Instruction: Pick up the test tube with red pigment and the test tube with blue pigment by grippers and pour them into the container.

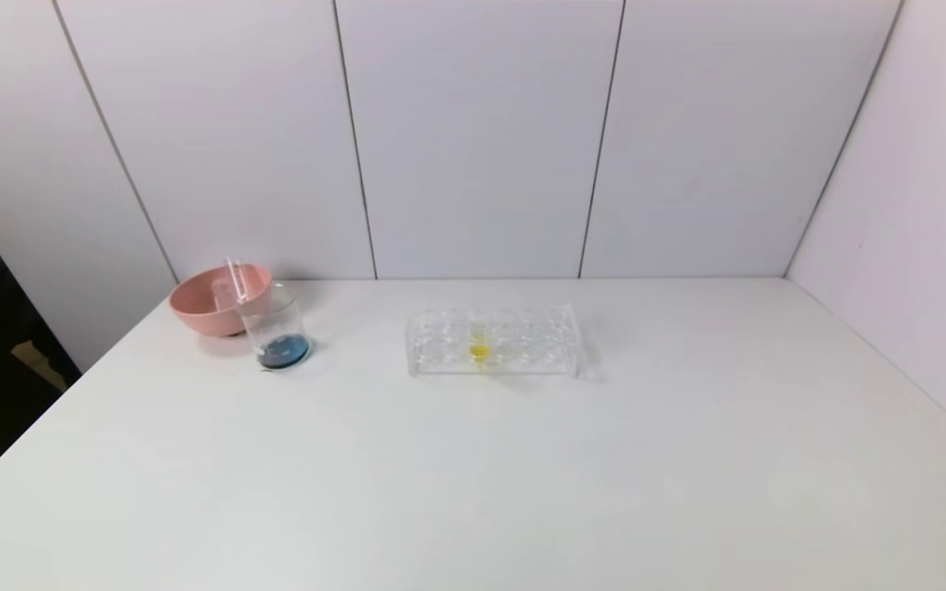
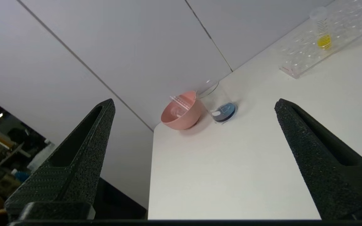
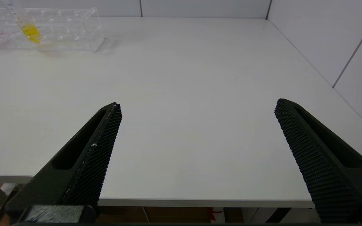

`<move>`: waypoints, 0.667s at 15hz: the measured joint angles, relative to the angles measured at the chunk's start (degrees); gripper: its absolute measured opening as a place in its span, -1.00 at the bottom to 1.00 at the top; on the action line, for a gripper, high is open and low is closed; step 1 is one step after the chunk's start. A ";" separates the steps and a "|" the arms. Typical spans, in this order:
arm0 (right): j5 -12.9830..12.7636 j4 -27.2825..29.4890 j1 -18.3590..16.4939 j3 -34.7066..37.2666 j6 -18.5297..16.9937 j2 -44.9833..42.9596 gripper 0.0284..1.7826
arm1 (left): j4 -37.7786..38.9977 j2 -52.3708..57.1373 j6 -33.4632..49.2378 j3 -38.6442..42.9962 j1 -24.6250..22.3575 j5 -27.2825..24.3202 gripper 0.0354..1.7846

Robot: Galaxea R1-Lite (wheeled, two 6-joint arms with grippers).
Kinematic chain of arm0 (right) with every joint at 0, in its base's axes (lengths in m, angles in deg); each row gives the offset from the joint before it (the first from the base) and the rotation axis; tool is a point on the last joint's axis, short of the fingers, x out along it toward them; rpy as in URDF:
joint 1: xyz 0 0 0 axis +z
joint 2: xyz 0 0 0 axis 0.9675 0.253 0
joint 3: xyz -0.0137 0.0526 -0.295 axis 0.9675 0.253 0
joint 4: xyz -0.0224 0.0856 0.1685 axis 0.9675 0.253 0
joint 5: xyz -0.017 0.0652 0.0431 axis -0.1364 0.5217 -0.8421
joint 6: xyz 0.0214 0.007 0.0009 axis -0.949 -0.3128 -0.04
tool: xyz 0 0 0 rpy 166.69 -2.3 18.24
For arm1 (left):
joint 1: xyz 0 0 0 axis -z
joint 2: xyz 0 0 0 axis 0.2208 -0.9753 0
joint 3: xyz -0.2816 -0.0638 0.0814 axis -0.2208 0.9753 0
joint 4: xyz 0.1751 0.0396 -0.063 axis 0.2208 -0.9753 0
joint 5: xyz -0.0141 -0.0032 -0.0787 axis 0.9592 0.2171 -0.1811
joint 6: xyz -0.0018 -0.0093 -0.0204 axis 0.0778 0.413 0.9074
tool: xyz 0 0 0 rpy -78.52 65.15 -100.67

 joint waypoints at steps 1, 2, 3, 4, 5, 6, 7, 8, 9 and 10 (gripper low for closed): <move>0.00 0.00 0.00 0.00 0.00 0.00 0.99 | 0.63 2.62 -0.67 3.83 0.33 -0.44 0.99; 0.00 0.00 -0.05 0.00 0.00 0.00 0.99 | 2.21 5.50 -0.85 8.06 0.66 -0.85 0.99; 0.00 0.00 -0.02 0.00 0.00 0.00 0.99 | 3.84 7.75 -0.63 11.91 0.94 -1.04 0.99; 0.00 0.00 -0.05 0.00 0.00 0.00 0.99 | 6.03 9.37 0.13 15.74 1.18 -1.16 0.99; 0.00 0.00 0.00 0.00 0.00 0.00 0.99 | 8.40 10.48 1.57 19.77 1.29 -1.15 0.99; 0.00 0.00 -0.02 0.00 0.00 0.00 0.99 | 10.85 11.25 3.68 23.37 1.43 -1.04 0.99; 0.00 0.00 -0.02 0.00 0.00 0.00 0.99 | 12.84 11.84 6.53 25.75 1.52 -0.52 0.99; 0.00 0.00 -0.02 0.00 0.00 0.00 0.99 | 13.49 12.21 8.81 26.84 1.52 0.15 0.99; 0.00 0.00 0.00 0.00 0.00 0.00 0.99 | 13.08 12.50 11.59 27.43 1.51 1.41 0.99; 0.00 0.00 0.00 0.00 0.00 0.00 0.99 | 12.01 12.59 14.10 27.71 1.51 3.32 0.99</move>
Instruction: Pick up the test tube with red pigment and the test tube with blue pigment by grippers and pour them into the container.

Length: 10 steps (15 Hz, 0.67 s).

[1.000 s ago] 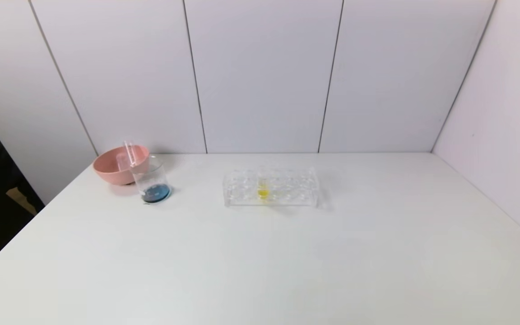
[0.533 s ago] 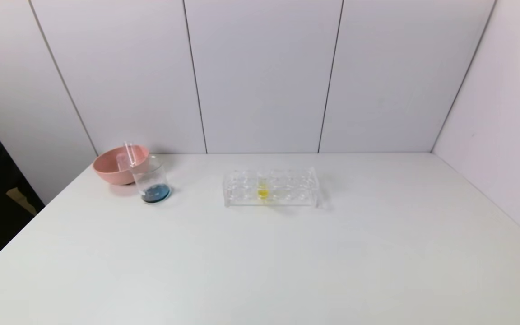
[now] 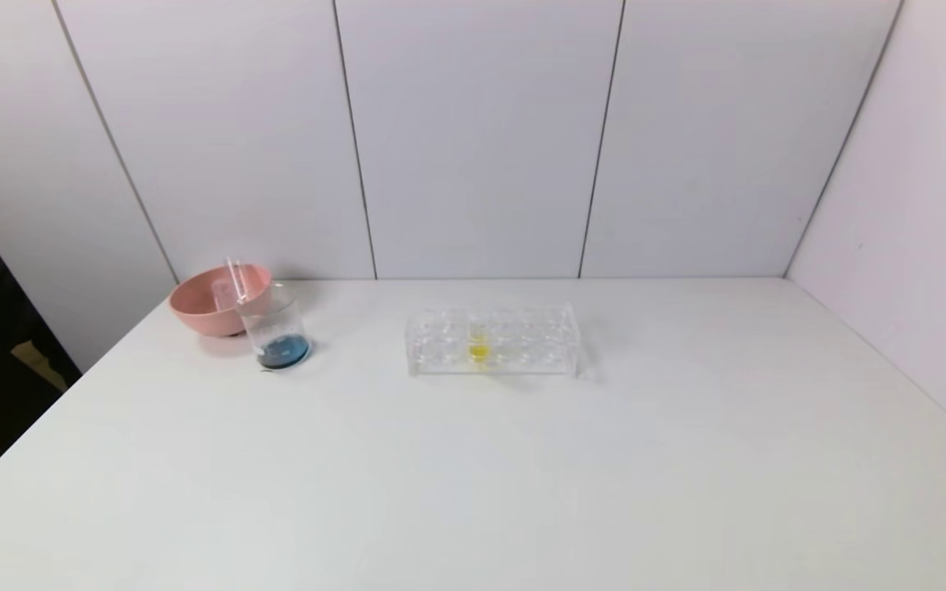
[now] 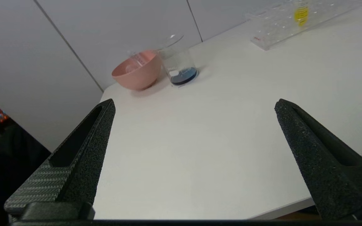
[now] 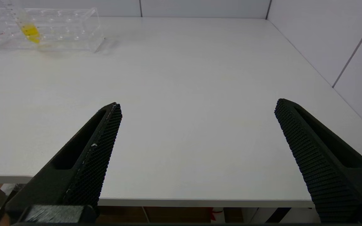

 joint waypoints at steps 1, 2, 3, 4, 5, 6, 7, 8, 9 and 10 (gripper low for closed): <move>0.00 0.00 -0.05 0.00 0.00 0.00 0.99 | -2.21 0.07 2.49 0.13 0.01 2.43 0.99; 0.00 0.00 -0.02 0.00 0.00 0.00 0.99 | -5.84 0.09 5.51 0.18 0.00 4.61 0.99; 0.00 0.00 -0.02 0.00 0.00 0.00 0.99 | -7.90 0.09 8.41 0.18 0.00 5.64 0.99; 0.00 0.00 -0.02 0.00 0.00 0.00 0.99 | -7.90 0.09 10.92 0.20 0.00 5.97 0.99; 0.00 0.00 -0.05 0.00 0.00 0.00 0.99 | -7.84 0.09 13.54 0.24 -0.02 6.58 0.99; 0.00 0.00 -0.02 0.00 0.00 0.00 0.99 | -7.88 0.09 15.27 0.24 -0.02 7.41 0.99; 0.00 0.00 -0.02 0.00 0.00 0.00 0.99 | -7.90 0.09 15.34 0.27 -0.02 7.66 0.99; 0.00 0.00 -0.02 0.00 0.00 0.00 0.99 | -8.06 0.09 15.21 0.27 -0.02 7.74 0.99; 0.00 0.00 -0.02 0.00 0.00 0.00 0.99 | -8.14 0.09 15.82 0.27 -0.02 7.89 0.99; 0.00 0.00 0.00 0.00 0.00 0.00 0.99 | -8.25 0.09 16.46 0.29 -0.02 7.98 0.99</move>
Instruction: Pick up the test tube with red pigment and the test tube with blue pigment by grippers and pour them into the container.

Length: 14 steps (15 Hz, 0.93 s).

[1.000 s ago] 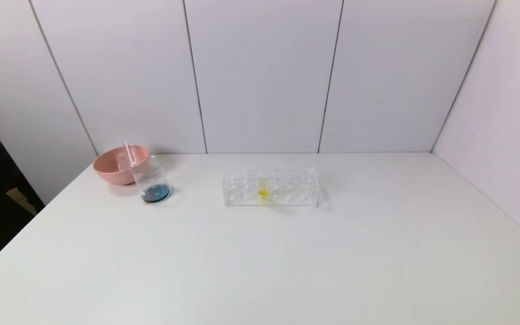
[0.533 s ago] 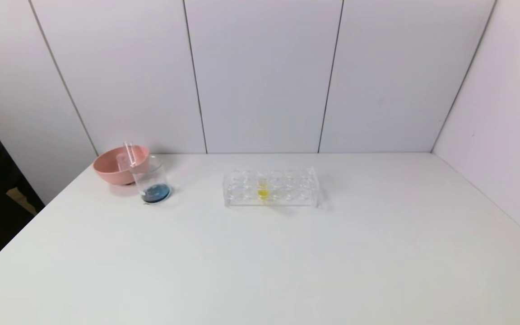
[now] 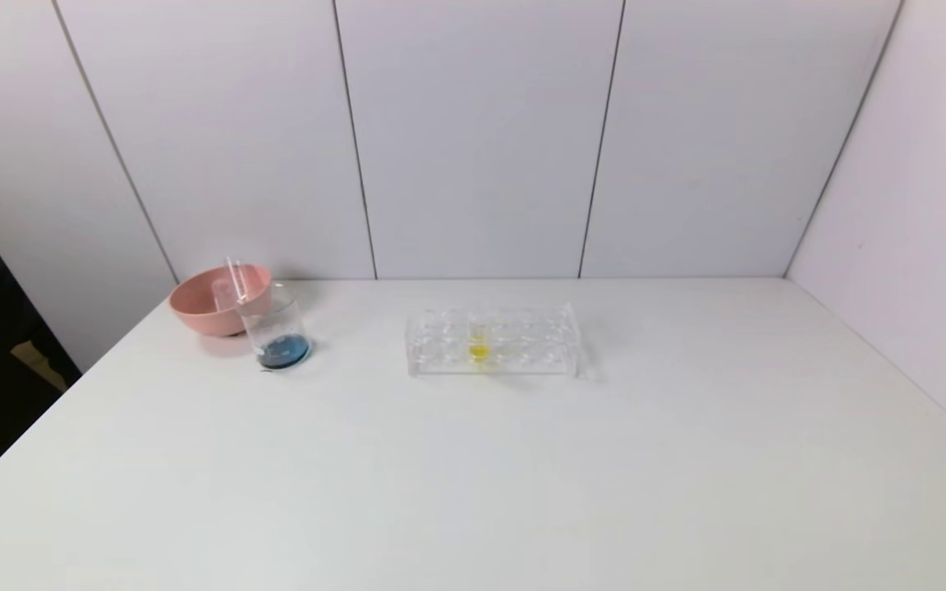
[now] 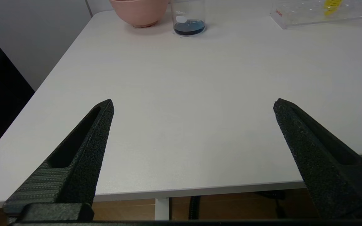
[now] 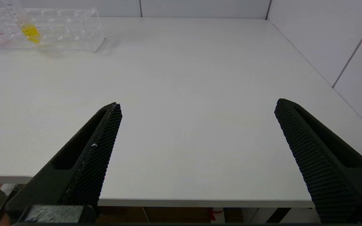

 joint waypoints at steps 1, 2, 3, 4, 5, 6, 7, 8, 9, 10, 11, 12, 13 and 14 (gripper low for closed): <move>0.00 0.00 -0.02 0.00 0.00 0.00 0.99 | -0.02 0.00 0.15 0.00 0.00 0.01 0.99; 0.00 0.00 -0.02 0.00 0.00 0.00 0.99 | -0.04 0.00 0.15 0.00 0.02 0.01 0.99; 0.00 0.00 0.00 0.00 0.00 0.00 0.99 | -0.02 0.00 0.15 0.00 0.02 0.00 0.99; 0.00 0.00 -0.02 0.00 0.00 0.00 0.99 | -0.04 0.00 0.15 0.00 0.02 0.01 0.99; 0.00 0.00 -0.02 0.00 0.00 0.00 0.99 | -0.06 0.00 0.17 0.00 0.00 0.01 0.99; 0.00 0.00 -0.02 0.00 0.00 0.00 0.99 | -0.04 0.00 0.20 0.00 0.00 0.01 0.99; 0.00 0.00 -0.05 0.00 0.00 0.00 0.99 | -0.06 0.00 0.15 0.00 0.04 0.00 0.99; 0.00 0.00 -0.05 0.00 0.00 0.00 0.99 | -0.06 0.00 0.17 0.00 0.04 0.00 0.99; 0.00 -0.02 -0.05 0.00 0.27 0.00 0.99 | -0.06 0.00 0.17 0.00 0.02 0.01 0.99; 0.00 -0.02 -0.05 0.00 0.10 0.00 0.99 | -0.06 0.00 0.20 0.00 0.00 0.01 0.99; 0.00 -0.02 -0.02 0.00 -0.02 0.00 0.99 | -0.06 -0.01 0.17 0.00 0.00 0.00 0.99; 0.00 -0.02 -0.02 0.00 -0.05 0.00 0.99 | -0.06 -0.01 0.17 0.00 0.00 0.00 0.99; 0.00 -0.02 0.00 0.00 -0.02 0.00 0.99 | -0.06 -0.01 0.15 0.00 0.00 0.04 0.99; 0.00 -0.04 0.00 0.00 0.00 0.00 0.99 | -0.06 -0.01 0.17 0.00 0.00 0.01 0.99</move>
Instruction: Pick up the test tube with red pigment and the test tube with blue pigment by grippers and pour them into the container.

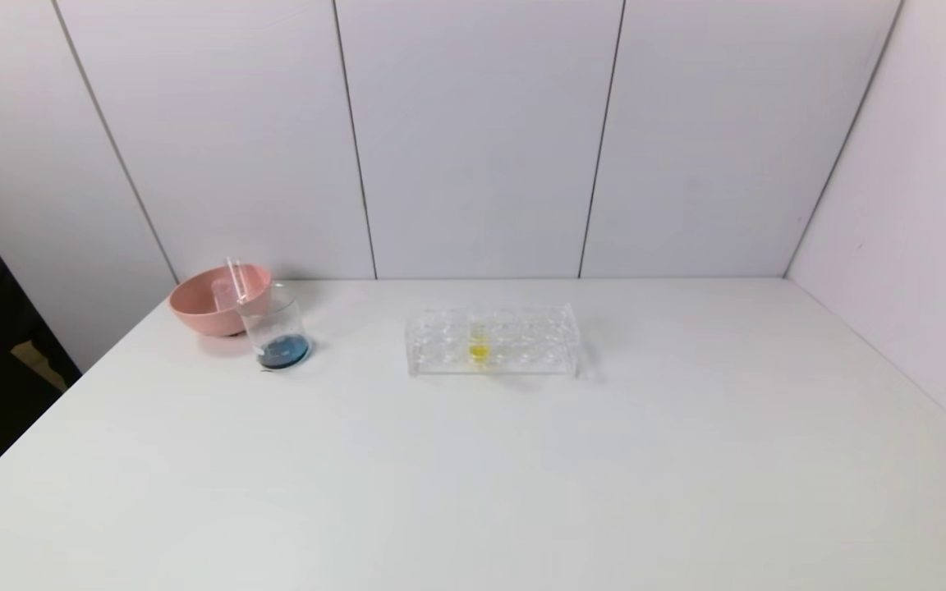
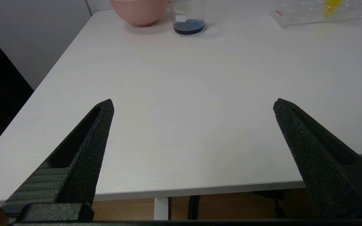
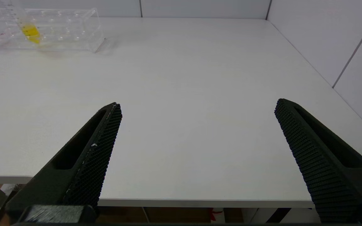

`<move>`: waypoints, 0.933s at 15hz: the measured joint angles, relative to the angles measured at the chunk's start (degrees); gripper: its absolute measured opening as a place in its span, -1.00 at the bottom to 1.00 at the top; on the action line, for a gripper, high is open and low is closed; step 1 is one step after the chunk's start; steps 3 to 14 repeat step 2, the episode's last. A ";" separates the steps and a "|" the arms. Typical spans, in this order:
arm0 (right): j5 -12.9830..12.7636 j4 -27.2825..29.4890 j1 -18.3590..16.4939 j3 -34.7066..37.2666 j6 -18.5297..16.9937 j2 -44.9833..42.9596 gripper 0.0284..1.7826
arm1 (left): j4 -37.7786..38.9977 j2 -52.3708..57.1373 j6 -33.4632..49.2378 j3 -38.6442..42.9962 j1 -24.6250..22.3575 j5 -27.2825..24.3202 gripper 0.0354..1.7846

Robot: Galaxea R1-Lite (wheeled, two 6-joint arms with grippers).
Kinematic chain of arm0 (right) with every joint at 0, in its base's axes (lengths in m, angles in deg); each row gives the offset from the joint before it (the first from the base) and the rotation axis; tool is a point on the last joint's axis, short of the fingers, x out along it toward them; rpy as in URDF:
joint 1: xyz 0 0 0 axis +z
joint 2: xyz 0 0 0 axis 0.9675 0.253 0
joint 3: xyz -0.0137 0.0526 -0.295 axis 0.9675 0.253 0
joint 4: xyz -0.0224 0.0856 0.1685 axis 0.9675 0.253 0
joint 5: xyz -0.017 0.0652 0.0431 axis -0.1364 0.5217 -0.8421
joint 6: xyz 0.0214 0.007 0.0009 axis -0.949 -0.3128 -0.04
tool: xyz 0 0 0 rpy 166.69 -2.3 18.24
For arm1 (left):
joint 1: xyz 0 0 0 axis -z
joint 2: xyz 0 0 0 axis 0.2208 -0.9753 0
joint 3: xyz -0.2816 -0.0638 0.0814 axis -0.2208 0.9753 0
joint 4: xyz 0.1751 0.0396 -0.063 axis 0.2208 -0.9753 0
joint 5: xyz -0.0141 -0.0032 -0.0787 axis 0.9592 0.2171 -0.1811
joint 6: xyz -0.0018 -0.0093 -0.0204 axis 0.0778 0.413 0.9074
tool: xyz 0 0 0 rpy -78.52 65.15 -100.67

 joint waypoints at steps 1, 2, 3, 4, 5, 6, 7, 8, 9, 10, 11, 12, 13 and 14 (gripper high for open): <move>0.00 -0.02 -0.02 0.00 0.00 0.00 0.99 | 0.00 -0.02 -0.02 0.00 0.00 0.00 0.99; 0.00 -0.02 -0.02 0.00 0.00 0.00 0.99 | 0.00 0.00 -0.02 0.00 0.00 0.00 0.99; 0.00 -0.02 -0.02 0.00 0.00 0.00 0.99 | 0.00 0.00 -0.02 0.00 0.00 0.00 0.99; 0.00 -0.02 -0.02 0.00 0.00 0.00 0.99 | 0.00 0.00 -0.02 0.00 0.00 0.00 0.99; 0.00 -0.02 -0.02 0.00 0.00 0.00 0.99 | 0.00 0.00 -0.02 0.00 0.00 0.00 0.99; 0.00 -0.02 -0.02 0.00 0.00 0.00 0.99 | 0.00 0.00 -0.02 0.00 0.00 0.00 0.99; 0.00 -0.02 -0.02 0.00 0.00 0.00 0.99 | 0.00 0.00 -0.02 0.00 0.00 0.00 0.99; 0.00 -0.02 -0.02 0.00 0.00 0.00 0.99 | 0.00 0.00 -0.02 0.00 0.00 0.00 0.99; 0.00 -0.02 -0.02 0.00 0.00 0.00 0.99 | 0.00 0.00 -0.02 0.00 0.00 0.00 0.99; 0.00 -0.02 -0.02 0.00 0.00 0.00 0.99 | 0.00 0.00 -0.02 0.00 0.00 0.00 0.99; 0.00 -0.02 -0.02 0.00 0.00 0.00 0.99 | 0.00 0.00 -0.02 0.00 0.00 0.00 0.99; 0.00 -0.02 -0.02 0.00 0.00 0.00 0.99 | 0.00 0.00 -0.02 0.00 0.00 0.00 0.99; 0.00 -0.02 -0.02 0.00 0.00 0.00 0.99 | 0.00 0.00 -0.02 0.00 0.00 0.00 0.99; 0.00 -0.02 -0.02 0.00 0.00 0.00 0.99 | 0.00 0.00 -0.02 0.00 0.00 0.00 0.99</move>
